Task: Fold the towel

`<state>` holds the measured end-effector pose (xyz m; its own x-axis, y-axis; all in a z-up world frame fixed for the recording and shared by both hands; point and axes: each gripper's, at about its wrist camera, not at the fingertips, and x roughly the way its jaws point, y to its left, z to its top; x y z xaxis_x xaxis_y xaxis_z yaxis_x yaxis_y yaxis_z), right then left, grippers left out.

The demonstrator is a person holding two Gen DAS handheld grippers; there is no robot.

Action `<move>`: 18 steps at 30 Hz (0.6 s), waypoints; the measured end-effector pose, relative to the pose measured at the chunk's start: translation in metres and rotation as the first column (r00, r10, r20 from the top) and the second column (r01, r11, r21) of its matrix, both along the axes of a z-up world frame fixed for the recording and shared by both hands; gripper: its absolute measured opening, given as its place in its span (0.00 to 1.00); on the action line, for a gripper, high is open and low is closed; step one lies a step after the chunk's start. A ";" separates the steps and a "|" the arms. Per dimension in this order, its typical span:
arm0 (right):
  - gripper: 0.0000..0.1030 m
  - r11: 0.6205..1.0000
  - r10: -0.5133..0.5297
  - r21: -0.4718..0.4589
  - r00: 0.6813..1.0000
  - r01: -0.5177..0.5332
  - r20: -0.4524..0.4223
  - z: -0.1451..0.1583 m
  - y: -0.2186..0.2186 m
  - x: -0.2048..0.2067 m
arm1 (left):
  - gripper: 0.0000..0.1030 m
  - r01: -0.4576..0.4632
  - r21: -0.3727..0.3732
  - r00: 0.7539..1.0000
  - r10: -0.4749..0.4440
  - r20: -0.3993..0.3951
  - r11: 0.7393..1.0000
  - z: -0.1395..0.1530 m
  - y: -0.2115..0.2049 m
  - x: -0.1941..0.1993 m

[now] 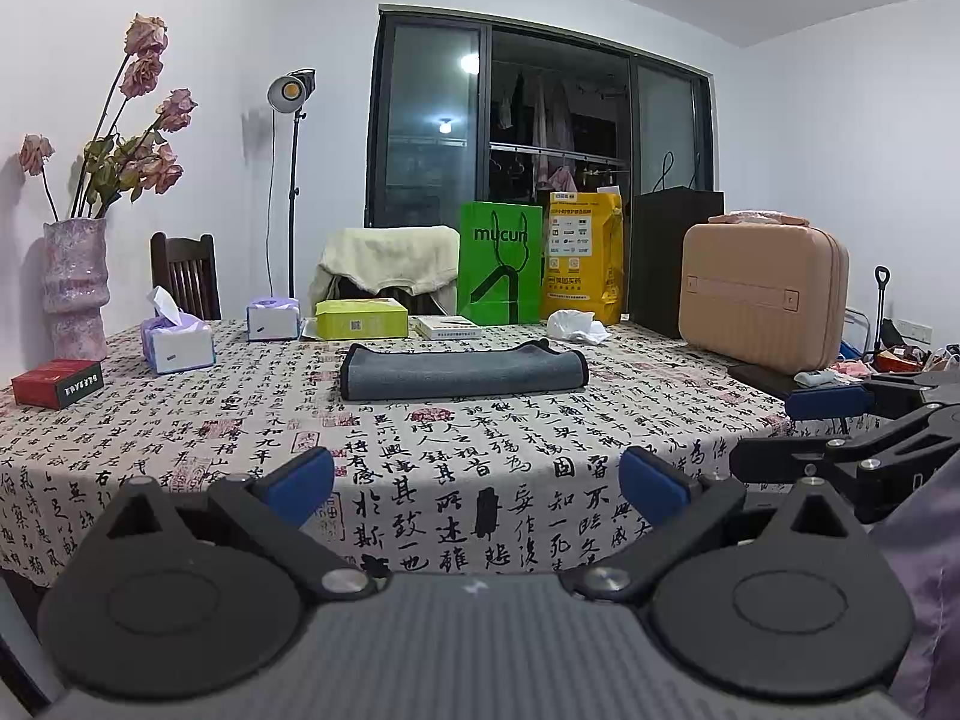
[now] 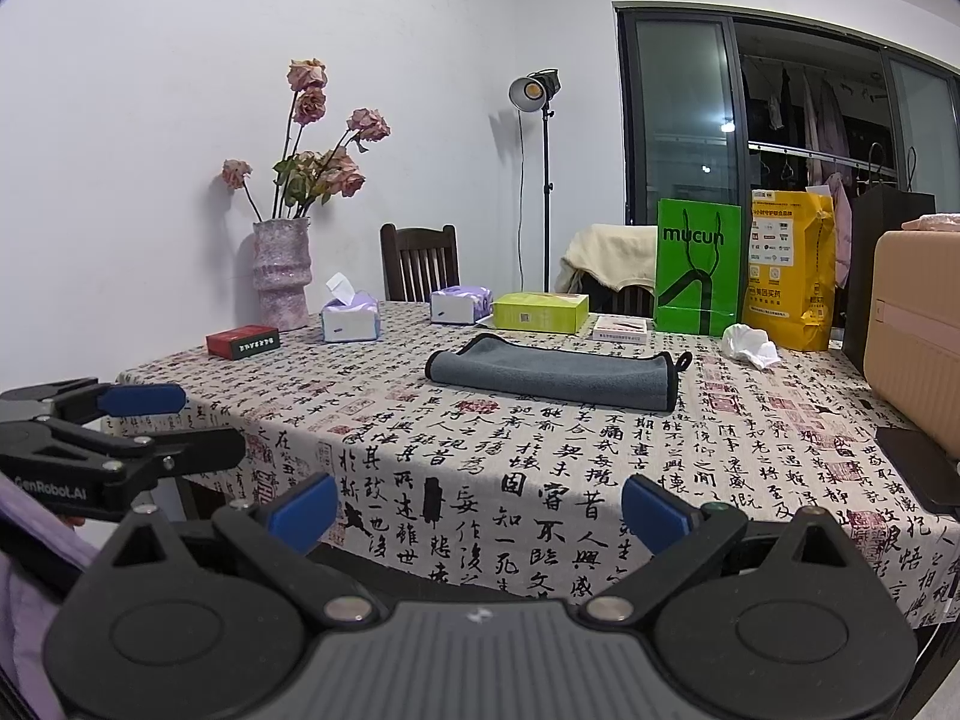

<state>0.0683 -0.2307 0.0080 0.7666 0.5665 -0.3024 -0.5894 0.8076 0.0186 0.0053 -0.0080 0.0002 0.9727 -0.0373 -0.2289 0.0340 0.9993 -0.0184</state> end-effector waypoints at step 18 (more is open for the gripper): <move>0.99 1.000 -0.002 -0.002 1.000 0.002 0.002 0.000 -0.001 0.000 | 1.00 -0.007 0.009 1.000 0.007 0.019 1.000 0.004 -0.002 0.000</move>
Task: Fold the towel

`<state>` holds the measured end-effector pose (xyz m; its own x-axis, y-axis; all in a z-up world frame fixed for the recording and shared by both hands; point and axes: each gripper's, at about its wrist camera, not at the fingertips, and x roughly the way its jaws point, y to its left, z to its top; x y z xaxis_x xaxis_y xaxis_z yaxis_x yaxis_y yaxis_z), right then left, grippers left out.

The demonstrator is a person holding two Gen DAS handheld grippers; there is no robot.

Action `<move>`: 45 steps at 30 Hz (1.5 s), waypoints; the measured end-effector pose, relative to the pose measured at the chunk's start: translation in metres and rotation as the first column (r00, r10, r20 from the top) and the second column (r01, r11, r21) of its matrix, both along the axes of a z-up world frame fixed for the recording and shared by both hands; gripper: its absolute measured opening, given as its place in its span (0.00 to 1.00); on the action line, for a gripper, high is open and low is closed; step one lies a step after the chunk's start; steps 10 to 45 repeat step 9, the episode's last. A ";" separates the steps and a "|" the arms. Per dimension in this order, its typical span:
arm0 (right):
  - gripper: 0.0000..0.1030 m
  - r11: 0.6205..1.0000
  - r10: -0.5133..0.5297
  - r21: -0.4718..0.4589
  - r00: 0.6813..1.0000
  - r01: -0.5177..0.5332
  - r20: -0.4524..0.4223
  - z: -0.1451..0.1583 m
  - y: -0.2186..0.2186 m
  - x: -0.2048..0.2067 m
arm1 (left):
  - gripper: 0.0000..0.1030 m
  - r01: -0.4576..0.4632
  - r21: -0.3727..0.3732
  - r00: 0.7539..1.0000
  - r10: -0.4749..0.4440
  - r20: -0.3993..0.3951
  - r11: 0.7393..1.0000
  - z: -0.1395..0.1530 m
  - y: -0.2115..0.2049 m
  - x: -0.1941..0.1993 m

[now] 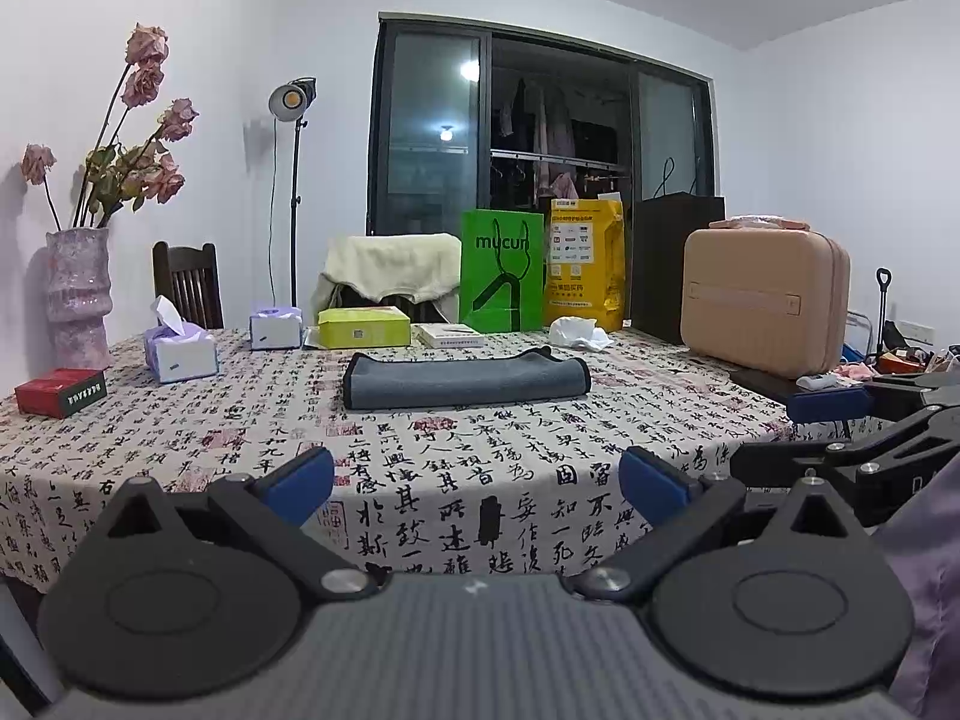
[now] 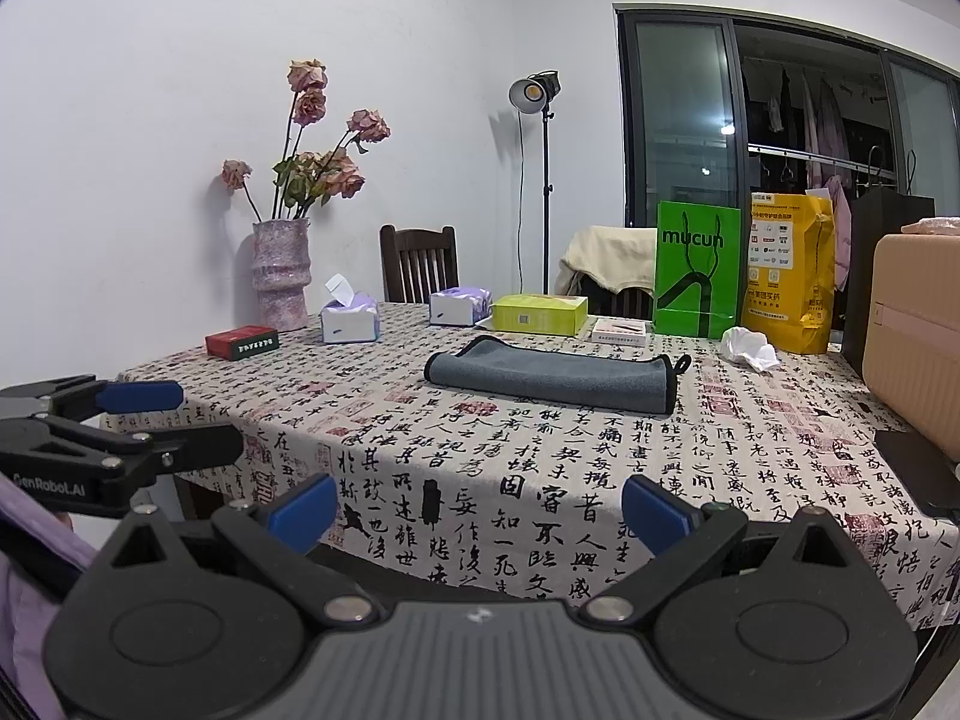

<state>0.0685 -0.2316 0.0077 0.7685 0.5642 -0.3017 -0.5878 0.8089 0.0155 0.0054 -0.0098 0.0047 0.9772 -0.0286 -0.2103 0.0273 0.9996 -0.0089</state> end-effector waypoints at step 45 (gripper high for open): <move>0.99 1.000 -0.004 0.000 1.000 0.004 0.006 0.001 0.000 -0.001 | 1.00 0.002 0.000 1.000 -0.002 0.006 1.000 0.000 0.001 0.000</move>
